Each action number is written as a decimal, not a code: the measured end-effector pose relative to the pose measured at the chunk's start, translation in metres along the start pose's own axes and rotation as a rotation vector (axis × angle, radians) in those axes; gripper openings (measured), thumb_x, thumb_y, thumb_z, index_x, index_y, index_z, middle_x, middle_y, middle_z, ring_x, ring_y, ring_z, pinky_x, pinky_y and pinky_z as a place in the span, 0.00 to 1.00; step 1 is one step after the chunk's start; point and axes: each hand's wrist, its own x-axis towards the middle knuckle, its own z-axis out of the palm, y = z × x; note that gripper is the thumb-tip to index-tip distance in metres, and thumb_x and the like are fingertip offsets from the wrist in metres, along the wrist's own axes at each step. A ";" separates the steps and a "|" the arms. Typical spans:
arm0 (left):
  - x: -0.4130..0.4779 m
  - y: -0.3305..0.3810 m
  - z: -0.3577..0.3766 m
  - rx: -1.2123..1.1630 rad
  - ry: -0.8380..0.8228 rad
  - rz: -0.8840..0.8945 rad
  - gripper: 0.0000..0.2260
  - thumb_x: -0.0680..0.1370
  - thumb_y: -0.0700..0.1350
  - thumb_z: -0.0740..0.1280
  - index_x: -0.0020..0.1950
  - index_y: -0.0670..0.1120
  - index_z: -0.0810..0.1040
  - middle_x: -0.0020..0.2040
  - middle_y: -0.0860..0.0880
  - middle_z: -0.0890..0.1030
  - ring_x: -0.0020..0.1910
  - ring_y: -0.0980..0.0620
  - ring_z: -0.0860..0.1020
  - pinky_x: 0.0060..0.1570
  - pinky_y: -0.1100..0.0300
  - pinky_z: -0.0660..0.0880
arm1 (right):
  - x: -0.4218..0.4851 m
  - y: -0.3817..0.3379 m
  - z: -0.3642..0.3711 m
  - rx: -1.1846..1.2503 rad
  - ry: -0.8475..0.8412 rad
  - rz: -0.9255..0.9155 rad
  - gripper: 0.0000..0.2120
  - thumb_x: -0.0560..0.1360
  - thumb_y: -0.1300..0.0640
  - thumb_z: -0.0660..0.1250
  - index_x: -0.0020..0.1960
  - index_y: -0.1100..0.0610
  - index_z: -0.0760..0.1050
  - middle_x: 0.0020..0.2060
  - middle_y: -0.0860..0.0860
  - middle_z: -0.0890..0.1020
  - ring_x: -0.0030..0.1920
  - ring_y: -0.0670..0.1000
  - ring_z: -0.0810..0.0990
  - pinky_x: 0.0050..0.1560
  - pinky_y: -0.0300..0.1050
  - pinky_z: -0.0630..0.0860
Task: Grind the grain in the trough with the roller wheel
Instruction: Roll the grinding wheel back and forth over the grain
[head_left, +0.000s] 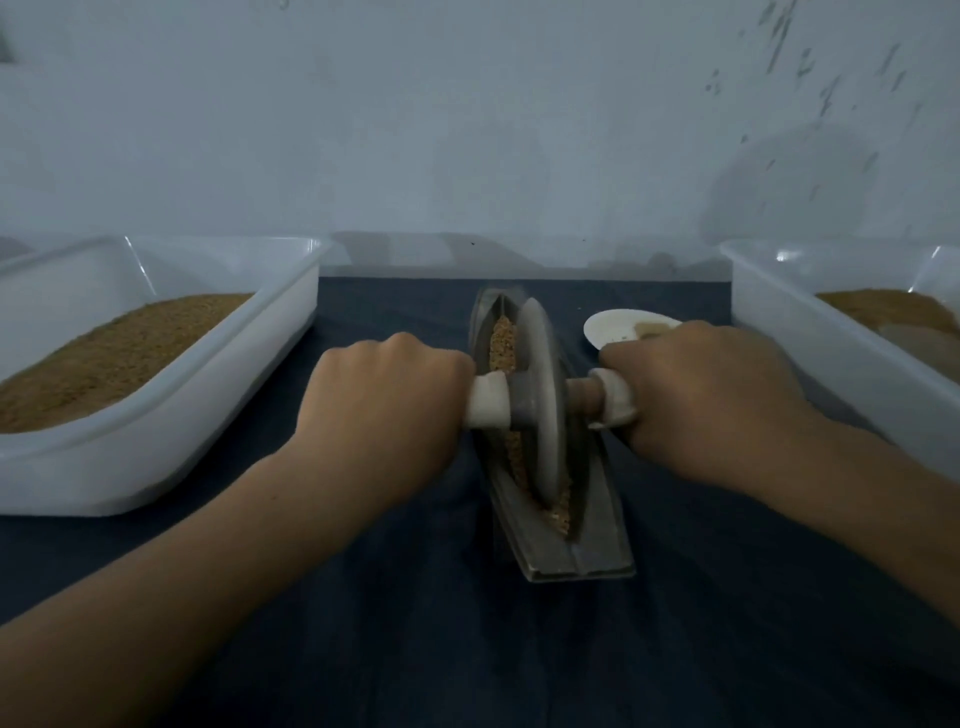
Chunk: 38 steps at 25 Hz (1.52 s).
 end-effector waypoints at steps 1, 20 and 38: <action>0.002 0.001 0.001 -0.001 -0.022 -0.010 0.23 0.60 0.50 0.77 0.33 0.56 0.60 0.27 0.55 0.55 0.23 0.56 0.50 0.27 0.66 0.47 | 0.000 0.000 0.000 -0.011 -0.010 0.007 0.17 0.61 0.46 0.68 0.32 0.46 0.58 0.27 0.41 0.56 0.27 0.40 0.50 0.31 0.34 0.47; 0.055 0.005 0.017 0.041 -0.227 -0.156 0.02 0.75 0.45 0.67 0.47 0.50 0.78 0.36 0.49 0.71 0.32 0.48 0.70 0.33 0.54 0.65 | 0.049 -0.005 0.027 0.065 -0.335 0.262 0.10 0.74 0.48 0.70 0.40 0.47 0.68 0.36 0.47 0.74 0.37 0.53 0.73 0.33 0.43 0.63; 0.059 -0.005 0.046 -0.025 -0.129 -0.253 0.04 0.75 0.46 0.67 0.41 0.50 0.73 0.32 0.52 0.66 0.28 0.50 0.64 0.30 0.57 0.60 | 0.072 0.005 0.045 -0.008 -0.187 0.206 0.15 0.72 0.49 0.72 0.38 0.48 0.65 0.32 0.47 0.71 0.34 0.54 0.72 0.33 0.45 0.64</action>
